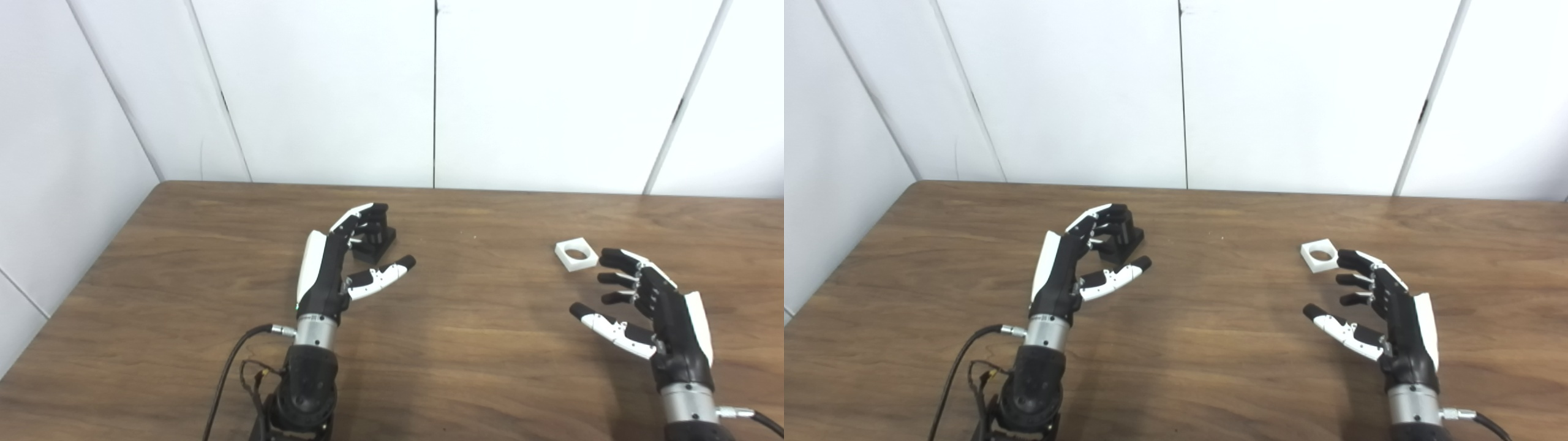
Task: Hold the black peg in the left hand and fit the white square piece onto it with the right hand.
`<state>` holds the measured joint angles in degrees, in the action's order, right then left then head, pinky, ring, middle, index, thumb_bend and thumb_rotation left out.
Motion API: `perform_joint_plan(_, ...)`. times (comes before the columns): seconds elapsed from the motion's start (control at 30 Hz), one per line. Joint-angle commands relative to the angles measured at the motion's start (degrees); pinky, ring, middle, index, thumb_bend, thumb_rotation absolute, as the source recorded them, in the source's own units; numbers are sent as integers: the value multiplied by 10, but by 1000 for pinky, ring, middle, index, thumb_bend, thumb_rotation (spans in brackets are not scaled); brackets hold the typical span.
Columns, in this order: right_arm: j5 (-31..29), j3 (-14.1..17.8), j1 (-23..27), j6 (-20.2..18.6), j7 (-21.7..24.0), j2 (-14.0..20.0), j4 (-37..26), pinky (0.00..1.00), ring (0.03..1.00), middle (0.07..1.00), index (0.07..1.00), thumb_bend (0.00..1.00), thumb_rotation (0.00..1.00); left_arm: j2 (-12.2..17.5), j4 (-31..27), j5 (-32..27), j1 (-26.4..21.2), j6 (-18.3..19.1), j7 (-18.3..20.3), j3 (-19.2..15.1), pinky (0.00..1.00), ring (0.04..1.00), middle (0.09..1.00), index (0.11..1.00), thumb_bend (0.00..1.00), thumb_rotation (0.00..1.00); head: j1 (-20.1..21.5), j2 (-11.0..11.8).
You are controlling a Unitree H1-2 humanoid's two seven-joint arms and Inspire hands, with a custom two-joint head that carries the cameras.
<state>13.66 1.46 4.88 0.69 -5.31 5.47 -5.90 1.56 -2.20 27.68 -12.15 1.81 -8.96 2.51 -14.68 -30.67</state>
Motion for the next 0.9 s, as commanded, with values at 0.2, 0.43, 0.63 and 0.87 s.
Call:
perform_joint_plan(0.2, -2, 4, 24, 16, -3, 4, -17, 547, 690, 750, 734, 574, 6, 23, 8, 87, -51, 42, -31, 12, 621, 736, 770, 765, 704, 230, 3, -1)
perform_joint_plan(0.43, -1, 5, 23, 19, -4, 5, -18, 538, 681, 746, 729, 575, 0, 46, 31, 133, -83, 73, -37, 24, 623, 765, 805, 788, 696, 295, 4, 0)
perform_joint_plan(0.63, -3, 7, 22, 18, -4, 3, -21, 528, 672, 745, 730, 572, 0, 59, 53, 155, -105, 78, -53, 32, 605, 782, 818, 773, 706, 293, 6, 1)
perform_joint_plan(0.87, 2, 6, 20, 20, -5, 3, -24, 530, 672, 741, 726, 571, 0, 70, 91, 207, -128, 110, -83, 46, 702, 856, 871, 767, 737, 364, 7, 0)
